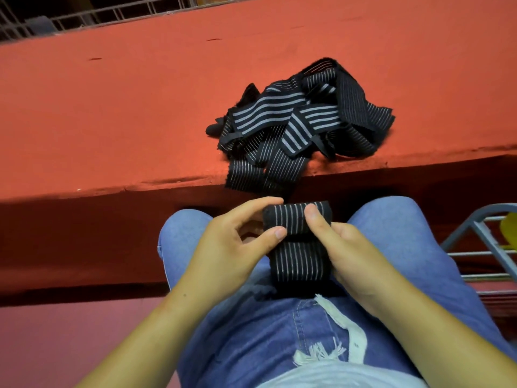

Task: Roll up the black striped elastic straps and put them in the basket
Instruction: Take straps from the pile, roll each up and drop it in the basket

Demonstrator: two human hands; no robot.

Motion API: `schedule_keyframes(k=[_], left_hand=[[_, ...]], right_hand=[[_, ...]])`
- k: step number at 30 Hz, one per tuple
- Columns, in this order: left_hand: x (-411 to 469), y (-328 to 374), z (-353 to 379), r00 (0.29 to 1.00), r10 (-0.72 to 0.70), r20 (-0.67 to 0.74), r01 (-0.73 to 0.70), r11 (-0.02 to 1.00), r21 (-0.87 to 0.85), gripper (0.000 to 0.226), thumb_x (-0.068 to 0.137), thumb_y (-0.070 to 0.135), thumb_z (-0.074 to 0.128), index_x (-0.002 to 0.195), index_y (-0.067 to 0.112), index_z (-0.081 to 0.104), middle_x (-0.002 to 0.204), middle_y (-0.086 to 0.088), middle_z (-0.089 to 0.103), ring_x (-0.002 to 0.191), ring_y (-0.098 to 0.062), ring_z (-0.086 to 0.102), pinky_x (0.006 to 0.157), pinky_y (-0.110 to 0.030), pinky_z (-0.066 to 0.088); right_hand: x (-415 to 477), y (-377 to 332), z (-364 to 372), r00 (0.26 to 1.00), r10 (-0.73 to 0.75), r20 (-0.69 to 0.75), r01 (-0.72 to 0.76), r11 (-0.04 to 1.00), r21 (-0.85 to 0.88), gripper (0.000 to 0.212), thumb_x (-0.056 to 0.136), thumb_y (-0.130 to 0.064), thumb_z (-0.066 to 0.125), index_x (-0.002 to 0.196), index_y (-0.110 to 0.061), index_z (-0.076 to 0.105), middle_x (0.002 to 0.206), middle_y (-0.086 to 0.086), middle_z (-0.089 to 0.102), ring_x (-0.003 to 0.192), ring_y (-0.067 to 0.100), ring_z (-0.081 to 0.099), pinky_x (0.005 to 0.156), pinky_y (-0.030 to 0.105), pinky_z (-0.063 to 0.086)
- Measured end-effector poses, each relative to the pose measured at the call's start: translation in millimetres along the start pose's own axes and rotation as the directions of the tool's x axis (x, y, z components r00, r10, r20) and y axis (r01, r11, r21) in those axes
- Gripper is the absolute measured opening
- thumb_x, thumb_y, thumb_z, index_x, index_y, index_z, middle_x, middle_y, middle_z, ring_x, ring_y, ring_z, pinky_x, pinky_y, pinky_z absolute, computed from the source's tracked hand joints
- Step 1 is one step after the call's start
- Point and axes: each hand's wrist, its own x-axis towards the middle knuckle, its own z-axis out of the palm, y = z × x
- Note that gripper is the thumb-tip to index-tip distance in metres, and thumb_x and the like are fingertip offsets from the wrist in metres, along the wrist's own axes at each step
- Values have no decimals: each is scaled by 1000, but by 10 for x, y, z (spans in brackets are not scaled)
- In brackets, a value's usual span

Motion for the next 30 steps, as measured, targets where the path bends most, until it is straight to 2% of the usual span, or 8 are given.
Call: schedule_keyframes(k=[4, 7, 10, 14, 17, 22, 27, 30], left_hand=[[-70, 24, -2, 998, 56, -14, -55, 996, 74, 41, 89, 11, 77, 120, 37, 69, 108, 16, 74, 103, -4, 69, 90, -13, 50], [-130, 13, -3, 995, 93, -28, -91, 994, 65, 43, 88, 3, 76, 117, 36, 72, 105, 11, 70, 104, -13, 68, 88, -14, 50], [-184, -1, -17, 998, 69, -9, -69, 998, 10, 43, 89, -1, 74, 116, 33, 73, 110, 9, 70, 109, -18, 69, 90, -21, 55], [-259, 14, -39, 998, -39, 51, 43, 997, -68, 38, 87, 24, 71, 123, 32, 68, 119, 10, 73, 115, -11, 68, 92, -17, 53], [-287, 34, -38, 995, -100, 32, 102, 990, -101, 42, 84, 33, 66, 126, 32, 65, 116, 14, 74, 106, -5, 70, 88, -13, 52], [-262, 16, 12, 985, -170, -16, 165, 972, -165, 49, 77, 40, 69, 125, 32, 66, 112, 11, 75, 103, -5, 72, 93, -21, 55], [-227, 66, 49, 981, -193, -25, 183, 959, -217, 35, 87, 15, 72, 121, 23, 68, 110, 11, 78, 105, -6, 73, 85, -12, 53], [-212, 85, 51, 983, -177, -53, 161, 963, -214, 35, 91, 1, 69, 120, 21, 69, 110, 9, 78, 105, -5, 73, 86, -12, 52]], right_hand=[[-36, -7, 2, 994, 75, 80, -79, 996, 46, 97, 62, -98, 63, 113, -17, 80, 114, 14, 79, 114, 31, 74, 112, 56, 49], [-85, -39, 21, 988, 59, 140, -89, 971, 221, 76, 81, -72, 65, 119, -7, 77, 118, 19, 77, 116, 31, 73, 109, 45, 53], [-123, -62, 37, 985, 34, 166, -85, 948, 308, 50, 90, -44, 63, 117, -4, 76, 115, 19, 77, 109, 27, 75, 92, 30, 60], [-132, -45, 37, 988, -3, 154, -42, 956, 291, 34, 92, -35, 68, 111, -10, 79, 114, 23, 76, 106, 32, 75, 87, 35, 62], [-134, -50, 21, 991, -36, 133, 6, 975, 222, 27, 88, -32, 66, 105, -18, 82, 111, 17, 79, 102, 26, 76, 83, 31, 60], [-112, 18, 33, 987, -95, 127, 75, 986, 149, 31, 94, -27, 71, 121, -12, 74, 119, 15, 77, 115, 31, 73, 95, 38, 58], [-113, 15, 35, 987, -129, 91, 126, 991, 43, 26, 99, -20, 69, 124, -14, 71, 117, 8, 78, 113, 23, 74, 95, 35, 59], [-120, -17, 48, 987, -133, 92, 127, 990, 69, 37, 90, -34, 68, 122, -15, 72, 115, 7, 79, 111, 20, 75, 90, 30, 58]])
